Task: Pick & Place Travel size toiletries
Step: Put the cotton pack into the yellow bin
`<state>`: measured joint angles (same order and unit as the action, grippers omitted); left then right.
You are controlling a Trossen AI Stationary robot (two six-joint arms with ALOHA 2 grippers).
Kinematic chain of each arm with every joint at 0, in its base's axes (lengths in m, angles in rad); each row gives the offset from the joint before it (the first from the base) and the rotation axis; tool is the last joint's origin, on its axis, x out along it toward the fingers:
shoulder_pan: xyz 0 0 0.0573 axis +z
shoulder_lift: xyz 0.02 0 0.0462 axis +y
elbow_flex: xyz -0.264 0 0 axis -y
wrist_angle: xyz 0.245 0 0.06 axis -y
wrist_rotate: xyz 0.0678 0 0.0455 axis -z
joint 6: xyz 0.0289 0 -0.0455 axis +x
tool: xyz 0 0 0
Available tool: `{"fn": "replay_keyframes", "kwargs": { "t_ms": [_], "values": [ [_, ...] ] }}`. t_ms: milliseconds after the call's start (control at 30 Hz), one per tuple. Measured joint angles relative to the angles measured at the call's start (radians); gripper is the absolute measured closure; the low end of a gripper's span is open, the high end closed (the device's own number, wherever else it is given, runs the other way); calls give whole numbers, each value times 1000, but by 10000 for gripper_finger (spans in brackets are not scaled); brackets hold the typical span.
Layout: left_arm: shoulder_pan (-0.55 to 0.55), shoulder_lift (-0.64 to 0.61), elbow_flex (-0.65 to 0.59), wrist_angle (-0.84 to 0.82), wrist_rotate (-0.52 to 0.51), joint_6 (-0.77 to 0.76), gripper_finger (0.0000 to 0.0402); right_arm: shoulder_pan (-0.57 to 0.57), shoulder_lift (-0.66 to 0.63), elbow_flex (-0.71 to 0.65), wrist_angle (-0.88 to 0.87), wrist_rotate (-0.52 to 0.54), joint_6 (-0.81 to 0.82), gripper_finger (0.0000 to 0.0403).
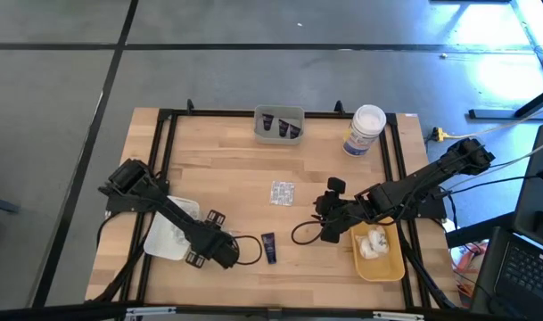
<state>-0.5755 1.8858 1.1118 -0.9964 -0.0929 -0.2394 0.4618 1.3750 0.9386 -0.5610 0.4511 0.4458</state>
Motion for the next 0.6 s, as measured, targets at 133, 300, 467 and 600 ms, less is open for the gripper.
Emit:
{"fn": "replay_keyframes", "kwargs": {
  "t_ms": [133, 300, 467, 600],
  "values": [
    [2, 0, 0, 11, -1, 3, 248, 0, 0, 0, 0, 0, 0, 217],
    [2, 1, 0, 19, 2, 2, 273, 0, 0, 0, 0, 0, 0, 211],
    [2, 1, 0, 24, 6, 2, 303, 0, 0, 0, 0, 0, 1, 217],
    [2, 1, 0, 28, 12, -1, 328, 0, 0, 0, 0, 0, 1, 225]
  ]
}}
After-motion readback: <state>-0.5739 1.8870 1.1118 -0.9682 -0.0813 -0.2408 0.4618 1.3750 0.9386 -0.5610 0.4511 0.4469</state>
